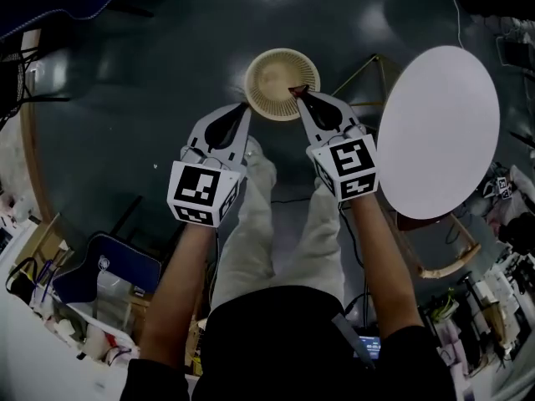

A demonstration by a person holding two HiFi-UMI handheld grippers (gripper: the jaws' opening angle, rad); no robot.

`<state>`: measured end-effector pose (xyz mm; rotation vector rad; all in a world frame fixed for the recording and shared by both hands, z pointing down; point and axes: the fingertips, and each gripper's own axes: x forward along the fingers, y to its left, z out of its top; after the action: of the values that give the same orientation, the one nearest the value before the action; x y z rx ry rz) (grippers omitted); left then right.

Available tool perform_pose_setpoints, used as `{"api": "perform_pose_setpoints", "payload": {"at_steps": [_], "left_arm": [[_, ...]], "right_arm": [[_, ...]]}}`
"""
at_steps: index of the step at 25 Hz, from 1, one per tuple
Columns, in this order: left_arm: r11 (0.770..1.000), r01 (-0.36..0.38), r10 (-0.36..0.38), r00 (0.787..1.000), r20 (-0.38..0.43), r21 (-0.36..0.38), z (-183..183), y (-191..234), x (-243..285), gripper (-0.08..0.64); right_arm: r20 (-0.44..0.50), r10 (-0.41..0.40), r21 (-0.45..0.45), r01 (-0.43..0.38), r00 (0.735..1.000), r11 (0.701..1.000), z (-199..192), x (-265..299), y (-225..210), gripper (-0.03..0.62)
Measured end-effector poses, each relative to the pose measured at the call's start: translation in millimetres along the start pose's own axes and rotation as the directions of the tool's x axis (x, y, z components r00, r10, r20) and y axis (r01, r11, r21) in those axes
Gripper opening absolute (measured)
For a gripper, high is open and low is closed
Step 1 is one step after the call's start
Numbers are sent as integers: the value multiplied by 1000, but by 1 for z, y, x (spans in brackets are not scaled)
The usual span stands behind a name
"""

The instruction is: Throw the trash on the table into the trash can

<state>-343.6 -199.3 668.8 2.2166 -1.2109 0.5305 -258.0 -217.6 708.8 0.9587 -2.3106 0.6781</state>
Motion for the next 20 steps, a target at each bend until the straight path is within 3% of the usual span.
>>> {"api": "perform_pose_setpoints", "payload": {"at_steps": [8,20], "left_arm": [[999,2,-1,1000,16,-52,-47,20,43,14],[999,10,-12,999,-35,-49,-123,43,100,14]], "right_arm": [[-10,-11,19,12,1000,1000,-36,54,-8,29],[-84,-27,42,31,996,999,-115,117,-29,29]]}}
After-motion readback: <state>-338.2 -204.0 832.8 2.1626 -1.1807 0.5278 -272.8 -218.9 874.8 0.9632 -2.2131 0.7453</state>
